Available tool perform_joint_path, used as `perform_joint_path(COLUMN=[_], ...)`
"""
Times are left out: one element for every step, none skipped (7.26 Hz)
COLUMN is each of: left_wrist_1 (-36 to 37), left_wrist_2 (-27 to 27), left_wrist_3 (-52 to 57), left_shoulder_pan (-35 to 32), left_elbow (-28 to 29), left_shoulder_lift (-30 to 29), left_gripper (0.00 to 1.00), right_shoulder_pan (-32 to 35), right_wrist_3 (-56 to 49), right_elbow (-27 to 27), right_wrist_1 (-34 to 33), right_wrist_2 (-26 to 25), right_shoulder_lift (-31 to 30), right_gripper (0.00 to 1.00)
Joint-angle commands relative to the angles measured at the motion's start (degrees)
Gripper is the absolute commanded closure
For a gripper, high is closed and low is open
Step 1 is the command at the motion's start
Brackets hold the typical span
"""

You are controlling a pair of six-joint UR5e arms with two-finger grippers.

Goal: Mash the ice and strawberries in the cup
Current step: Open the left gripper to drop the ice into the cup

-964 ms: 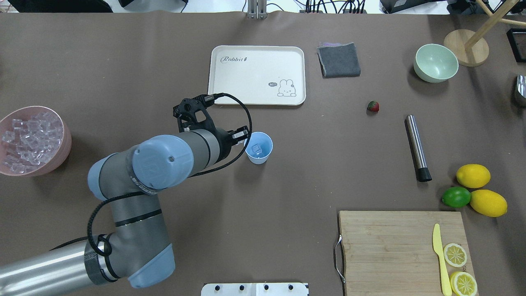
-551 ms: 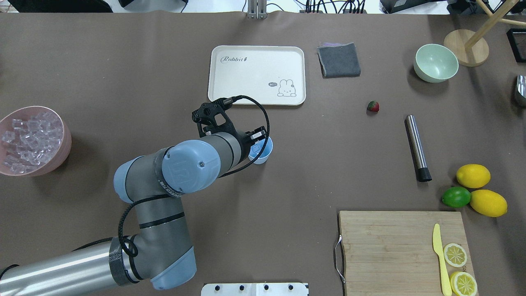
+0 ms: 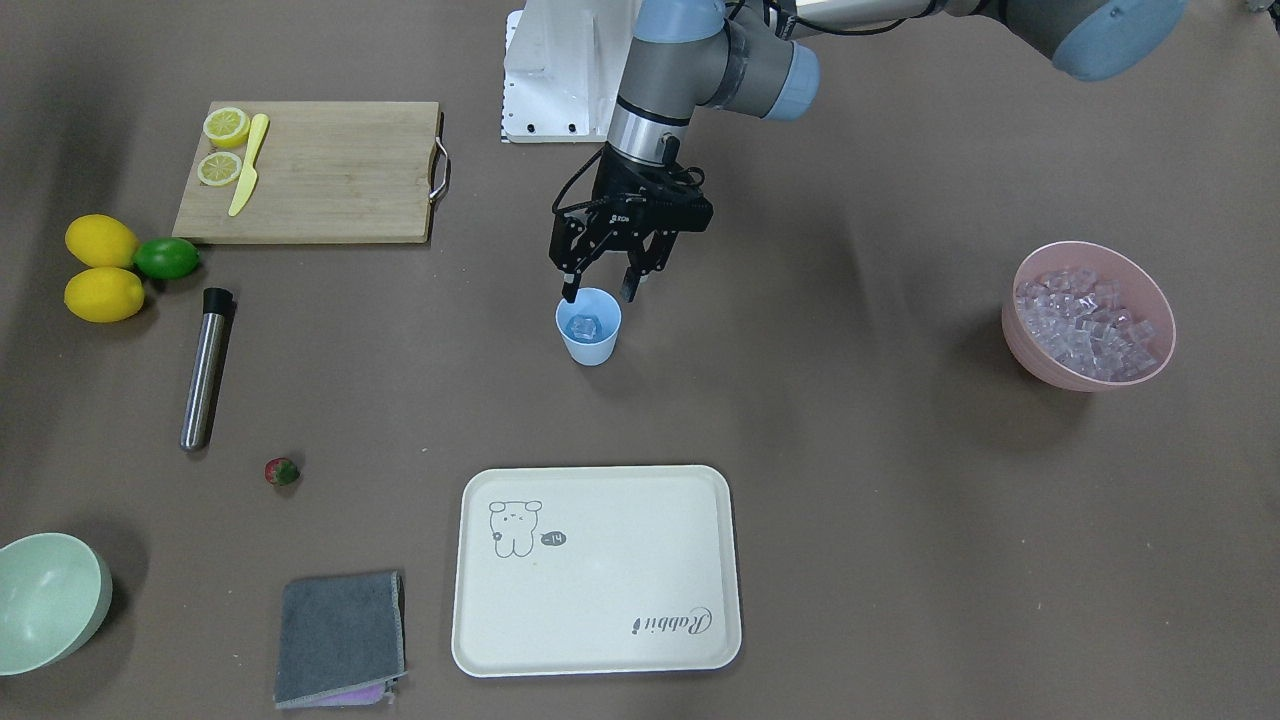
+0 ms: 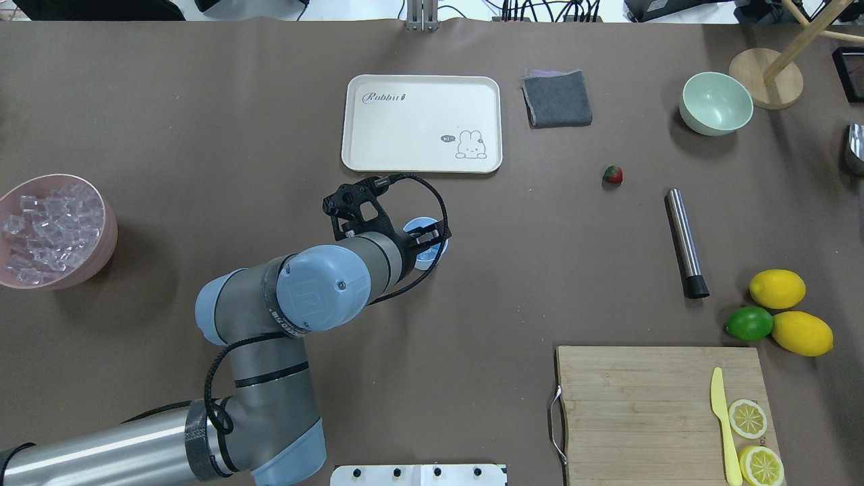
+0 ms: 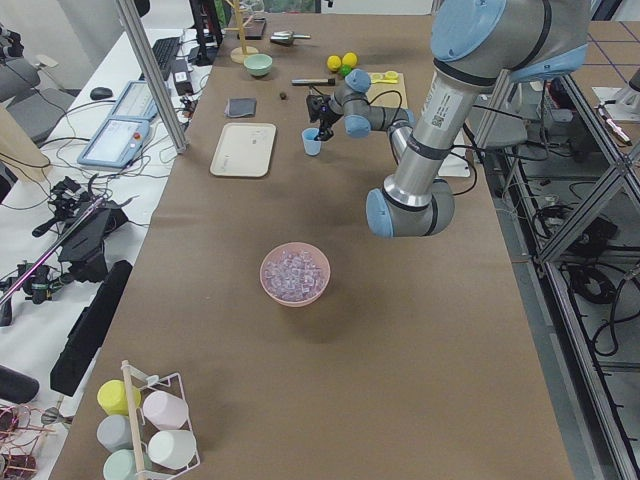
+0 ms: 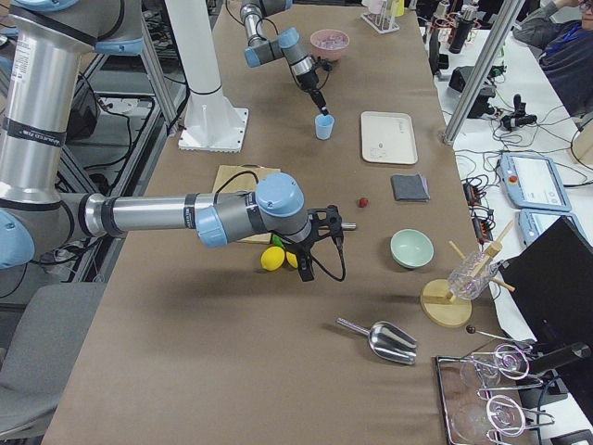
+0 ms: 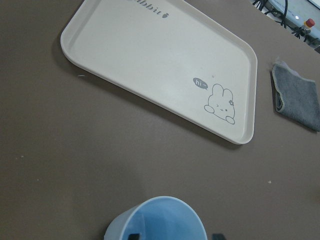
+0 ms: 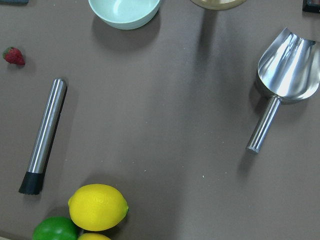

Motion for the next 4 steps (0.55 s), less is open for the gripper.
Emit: perform_joint_path(left_wrist_1=[7.94,13.12,15.17,17.54], left_wrist_2=[-2.81,-6.75,-12.1,-18.33], left_wrist_3=[6.3,11.91,18.06,23.95], left_shoulder_pan=[0.0,-1.39,-4.28,-8.66], left_elbow=[-3.46,-6.97,-10.4,-13.92], left_shoulder_lift=[0.16,1.47,4.01,8.21], left_gripper=[0.01,0.0,0.0,0.0], right_shoulder_pan=[0.0,0.0,-0.17,-0.18], right_wrist_3=[-0.42,-0.25,0.19,0.36], right_elbow=[0.02,0.11,0.2,0.28], right_wrist_1=[1.87,3.71,3.82,4.08], right_wrist_2=[0.0,-0.17,0.17,2.35], right_shoulder_lift=[0.09,0.18,0.35,0.35], right_gripper=[0.0,0.0,0.0,0.0])
